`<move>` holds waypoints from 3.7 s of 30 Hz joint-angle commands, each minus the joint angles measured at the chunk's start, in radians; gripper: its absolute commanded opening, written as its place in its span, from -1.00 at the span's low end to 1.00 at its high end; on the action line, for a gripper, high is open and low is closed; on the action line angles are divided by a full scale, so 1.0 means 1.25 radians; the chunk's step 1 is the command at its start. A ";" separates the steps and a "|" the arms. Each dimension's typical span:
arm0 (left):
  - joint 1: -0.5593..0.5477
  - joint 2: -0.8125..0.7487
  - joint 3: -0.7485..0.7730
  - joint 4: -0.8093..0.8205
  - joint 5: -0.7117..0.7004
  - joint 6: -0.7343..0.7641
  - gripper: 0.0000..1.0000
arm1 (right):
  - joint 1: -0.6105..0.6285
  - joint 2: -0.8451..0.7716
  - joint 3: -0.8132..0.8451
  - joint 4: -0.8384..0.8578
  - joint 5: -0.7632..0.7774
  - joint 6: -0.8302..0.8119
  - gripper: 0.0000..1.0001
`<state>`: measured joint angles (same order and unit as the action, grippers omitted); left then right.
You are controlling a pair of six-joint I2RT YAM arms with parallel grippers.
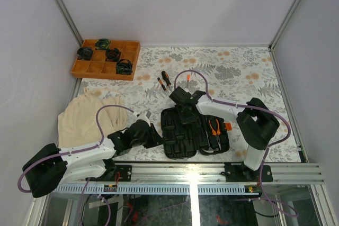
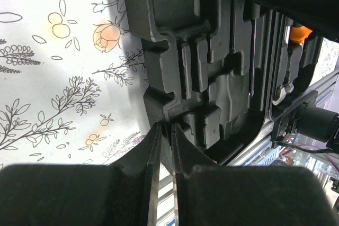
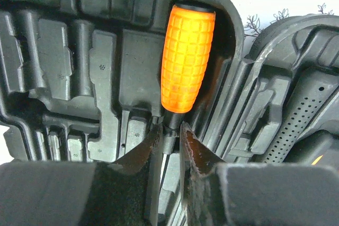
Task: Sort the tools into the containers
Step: Place the screwdriver in the storage box, then pick up the utility knife at the center of the board.
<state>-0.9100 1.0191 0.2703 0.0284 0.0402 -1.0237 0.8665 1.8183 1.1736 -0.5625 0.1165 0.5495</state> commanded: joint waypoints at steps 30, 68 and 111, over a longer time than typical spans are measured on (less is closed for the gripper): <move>-0.022 -0.095 0.022 -0.109 -0.063 -0.007 -1.00 | 0.070 0.032 0.046 0.045 -0.039 0.017 -0.62; 0.164 -0.089 0.288 -0.344 -0.031 0.200 -0.03 | -0.358 -0.446 -0.225 0.118 0.016 -0.120 0.44; 0.476 -0.039 0.403 -0.446 0.012 0.476 0.08 | -0.297 0.398 0.603 0.085 0.088 0.003 0.12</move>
<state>-0.3191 0.9642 0.7826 -0.5533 0.0612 -0.4503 0.4862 2.2677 1.8378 -0.3985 0.1711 0.5320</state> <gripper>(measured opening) 0.539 0.567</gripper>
